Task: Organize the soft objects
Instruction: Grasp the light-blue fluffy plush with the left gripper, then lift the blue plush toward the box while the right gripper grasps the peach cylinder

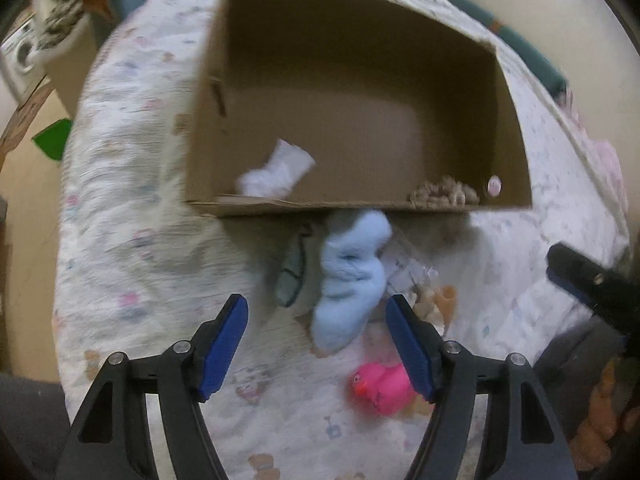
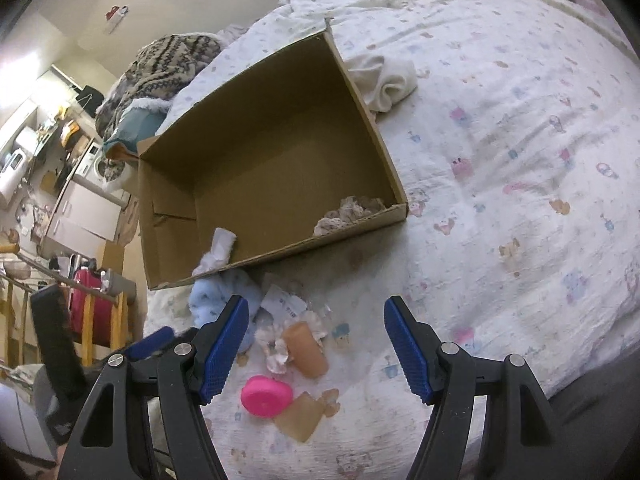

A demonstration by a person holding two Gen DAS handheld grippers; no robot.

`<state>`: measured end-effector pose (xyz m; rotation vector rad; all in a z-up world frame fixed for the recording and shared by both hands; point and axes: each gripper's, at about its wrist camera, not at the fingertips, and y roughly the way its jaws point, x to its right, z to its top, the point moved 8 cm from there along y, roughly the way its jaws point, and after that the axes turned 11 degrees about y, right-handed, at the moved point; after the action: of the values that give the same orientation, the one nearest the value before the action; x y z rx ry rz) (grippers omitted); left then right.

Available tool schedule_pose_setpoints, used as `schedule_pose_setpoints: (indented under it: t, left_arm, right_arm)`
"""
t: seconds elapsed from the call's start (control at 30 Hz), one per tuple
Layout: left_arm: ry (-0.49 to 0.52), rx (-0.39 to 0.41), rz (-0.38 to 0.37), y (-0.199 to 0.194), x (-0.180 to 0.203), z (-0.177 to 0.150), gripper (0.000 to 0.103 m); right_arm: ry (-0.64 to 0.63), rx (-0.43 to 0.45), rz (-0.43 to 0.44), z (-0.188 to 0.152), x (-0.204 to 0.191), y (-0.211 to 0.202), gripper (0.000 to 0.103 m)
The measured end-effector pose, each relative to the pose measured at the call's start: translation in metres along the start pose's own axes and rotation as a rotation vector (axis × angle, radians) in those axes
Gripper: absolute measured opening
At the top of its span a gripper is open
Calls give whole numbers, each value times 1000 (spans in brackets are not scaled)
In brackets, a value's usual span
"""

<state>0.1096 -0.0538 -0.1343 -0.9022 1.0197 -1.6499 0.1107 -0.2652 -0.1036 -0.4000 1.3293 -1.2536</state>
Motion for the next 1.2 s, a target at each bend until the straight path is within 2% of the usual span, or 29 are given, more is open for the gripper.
schedule_pose_setpoints:
  t: [0.13, 0.37, 0.4, 0.43, 0.5, 0.53, 0.67, 0.8, 0.87, 0.93, 1.0, 1.07, 1.13, 1.2]
  left_arm:
    - [38, -44, 13, 21, 8, 5, 69]
    - [6, -79, 29, 50, 1, 11, 69]
    - [3, -79, 24, 52, 2, 12, 64]
    - [-1, -75, 15, 53, 2, 13, 50]
    - [0, -77, 17, 53, 3, 13, 31]
    - [7, -73, 20, 51, 4, 13, 28]
    - [14, -54, 18, 37, 8, 10, 26]
    - [7, -43, 37, 16, 11, 0, 26]
    - [3, -43, 42, 9, 10, -3, 26]
    - [0, -40, 43, 2, 10, -3, 26]
    - [-2, -28, 35, -3, 10, -3, 26]
    - [-9, -21, 29, -7, 8, -7, 26]
    - [-20, -20, 26, -10, 0, -10, 26]
    - [-28, -18, 29, -12, -4, -14, 26]
  right_arm:
    - [22, -17, -5, 1, 5, 7, 74]
    - [42, -75, -14, -4, 9, 23, 74]
    - [48, -92, -17, -6, 10, 27, 74]
    - [51, -110, -22, -8, 11, 32, 74]
    - [53, -169, -25, -15, 13, 44, 74]
    - [67, -203, -13, -19, 14, 50, 73]
    - [118, -299, 23, -28, 15, 71, 53]
    - [102, -338, 43, -36, 5, 81, 50]
    - [70, -340, 27, -39, 0, 84, 41]
    - [56, -348, 26, -42, -3, 88, 36]
    - [38, -340, 24, -42, -6, 88, 27]
    - [20, -318, 19, -39, -7, 85, 13]
    - [8, -302, 12, -36, -6, 81, 7]
    - [4, -283, 10, -34, -6, 78, 6]
